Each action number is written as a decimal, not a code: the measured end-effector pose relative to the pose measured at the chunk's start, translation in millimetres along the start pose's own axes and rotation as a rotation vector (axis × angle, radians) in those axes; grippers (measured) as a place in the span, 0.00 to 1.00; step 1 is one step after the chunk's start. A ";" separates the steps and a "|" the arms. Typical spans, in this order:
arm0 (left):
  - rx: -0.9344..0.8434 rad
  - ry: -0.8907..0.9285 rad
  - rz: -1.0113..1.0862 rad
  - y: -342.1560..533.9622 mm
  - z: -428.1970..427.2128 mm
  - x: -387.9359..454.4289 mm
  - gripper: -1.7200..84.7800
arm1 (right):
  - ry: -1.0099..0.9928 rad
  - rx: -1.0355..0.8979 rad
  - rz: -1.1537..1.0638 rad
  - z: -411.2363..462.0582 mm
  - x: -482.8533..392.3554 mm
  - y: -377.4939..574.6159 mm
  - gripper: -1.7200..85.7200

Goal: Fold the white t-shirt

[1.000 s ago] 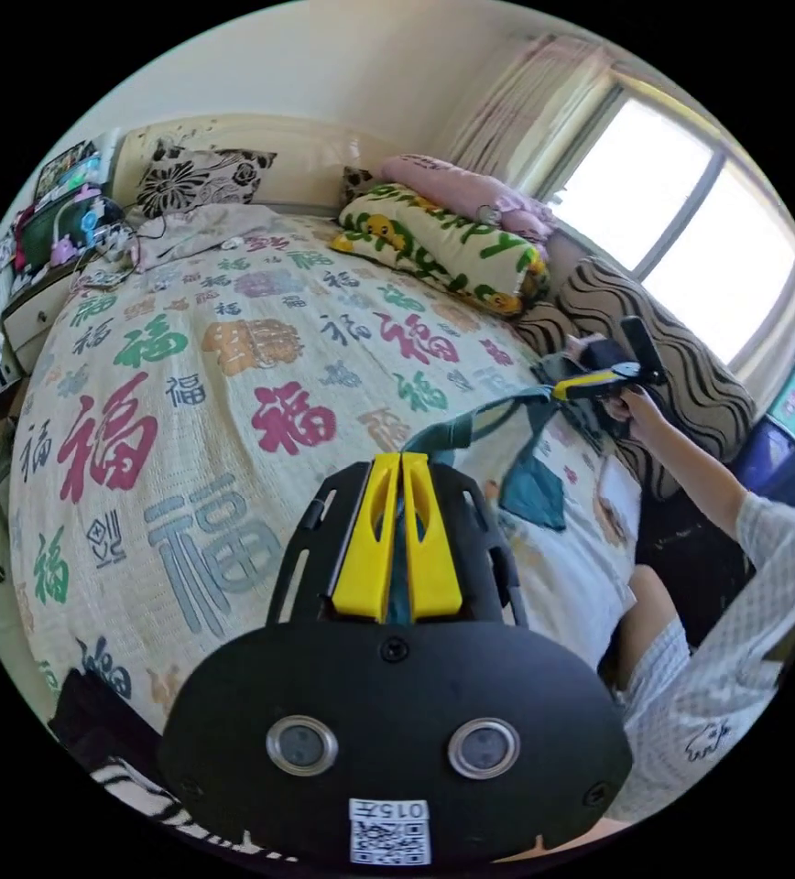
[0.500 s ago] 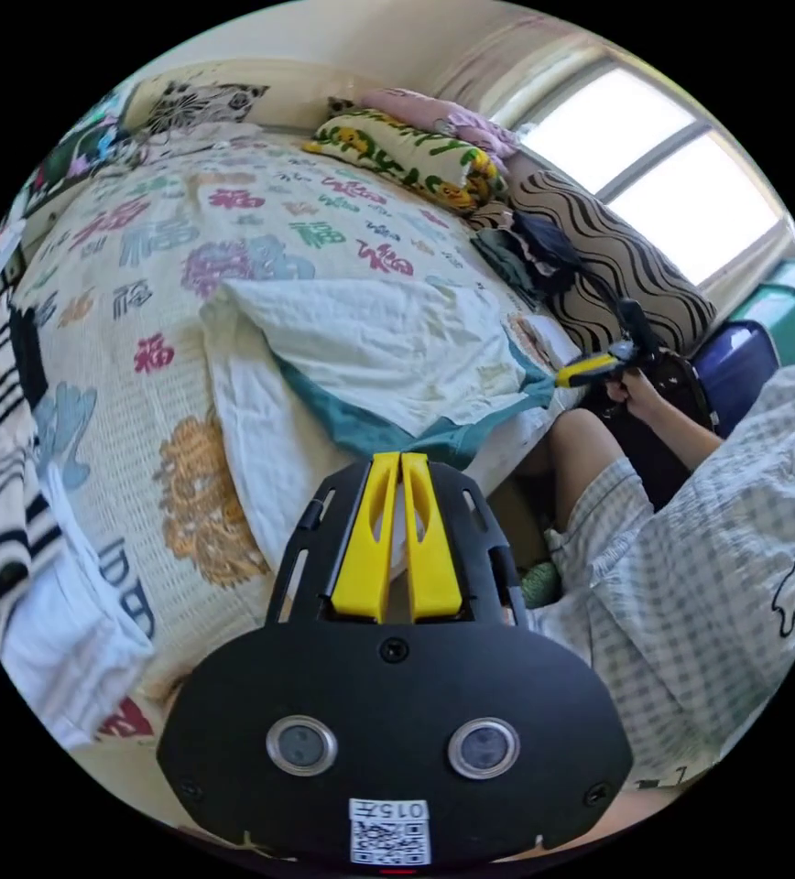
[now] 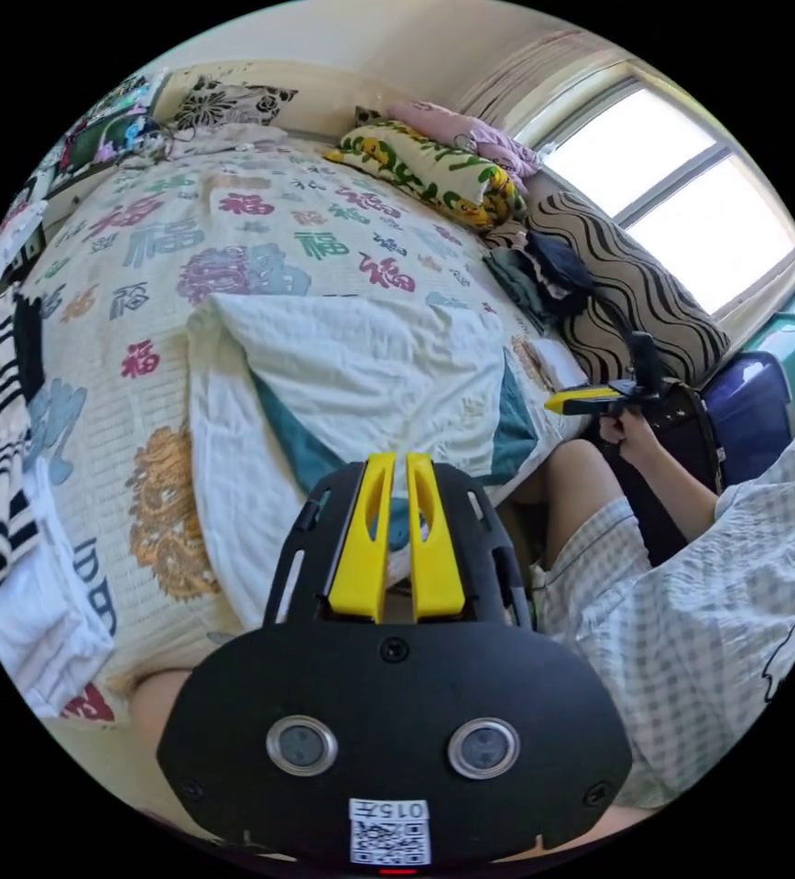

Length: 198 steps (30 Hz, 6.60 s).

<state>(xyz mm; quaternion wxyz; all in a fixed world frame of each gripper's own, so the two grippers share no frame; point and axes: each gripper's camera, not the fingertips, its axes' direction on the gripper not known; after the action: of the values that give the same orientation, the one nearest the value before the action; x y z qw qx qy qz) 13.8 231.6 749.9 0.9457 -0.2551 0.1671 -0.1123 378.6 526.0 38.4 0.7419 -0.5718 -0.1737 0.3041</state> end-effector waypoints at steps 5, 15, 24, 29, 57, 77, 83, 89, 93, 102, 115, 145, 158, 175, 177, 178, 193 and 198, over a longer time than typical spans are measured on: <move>-0.272 -0.089 -0.040 3.0 36.4 -24.8 0.02 | -0.067 -0.312 0.109 74.5 34.2 -10.5 0.02; 0.208 -0.096 -0.358 -43.7 -87.4 -152.4 0.18 | -0.056 0.194 0.388 -25.3 132.4 -30.0 0.14; 0.154 0.055 -0.450 -46.3 -70.8 -209.9 0.04 | -0.249 0.149 0.547 16.7 177.6 -80.7 0.04; 0.237 0.046 -0.490 -24.6 -85.3 -225.3 0.03 | -0.192 0.253 0.659 8.4 181.6 -77.9 0.03; -0.116 -0.005 -0.544 162.9 -125.8 -93.0 0.03 | 0.067 -0.285 -0.303 167.3 -200.4 -427.6 0.16; 0.186 0.129 -0.245 128.2 -155.6 100.8 0.01 | 0.003 -0.460 -0.376 183.3 -191.3 -520.3 0.03; 0.169 0.290 0.047 51.9 -92.6 233.0 0.01 | -0.156 -0.229 -0.309 55.7 -103.6 -448.8 0.03; 0.075 0.366 0.259 -30.3 23.9 351.0 0.01 | -0.103 -0.065 -0.109 -29.5 16.9 -347.3 0.03; -0.015 0.294 0.332 -68.0 114.1 410.7 0.02 | -0.080 0.004 0.031 -44.5 89.7 -292.8 0.03; -0.262 0.343 0.362 -111.2 248.1 457.9 0.08 | -0.107 0.067 0.242 -24.5 200.1 -207.7 0.10; -0.183 -0.075 0.197 -186.7 243.4 314.9 0.02 | -0.057 -0.075 0.008 17.7 178.1 -153.6 0.02; 0.093 0.385 0.016 -320.2 258.9 158.5 0.03 | -0.432 0.154 0.158 22.8 325.4 -106.3 0.08; 0.115 0.379 0.430 -210.6 205.2 274.4 0.03 | -0.314 0.118 -0.228 4.7 220.8 -26.3 0.07; -0.141 0.244 0.426 -116.8 226.0 336.3 0.08 | -0.099 -0.113 -0.075 57.1 155.6 31.7 0.10; -0.022 0.236 0.405 -126.0 215.2 341.1 0.08 | -0.111 -0.017 -0.093 48.4 144.7 24.4 0.09; -0.007 0.228 0.395 -128.6 217.6 342.0 0.08 | -0.127 0.035 -0.112 49.3 137.4 17.6 0.09; -0.164 0.145 0.233 -112.3 243.3 286.5 0.04 | -0.072 -0.156 0.087 107.0 129.5 2.0 0.05; -0.055 0.106 0.263 -149.6 234.6 281.8 0.09 | 0.059 -0.001 0.169 87.8 141.7 -46.2 0.14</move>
<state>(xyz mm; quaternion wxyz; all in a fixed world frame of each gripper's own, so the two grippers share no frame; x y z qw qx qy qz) 341.3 125.8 945.7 0.9347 -0.2506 0.2520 0.0040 444.1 675.9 94.8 0.7182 -0.5934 -0.1031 0.3486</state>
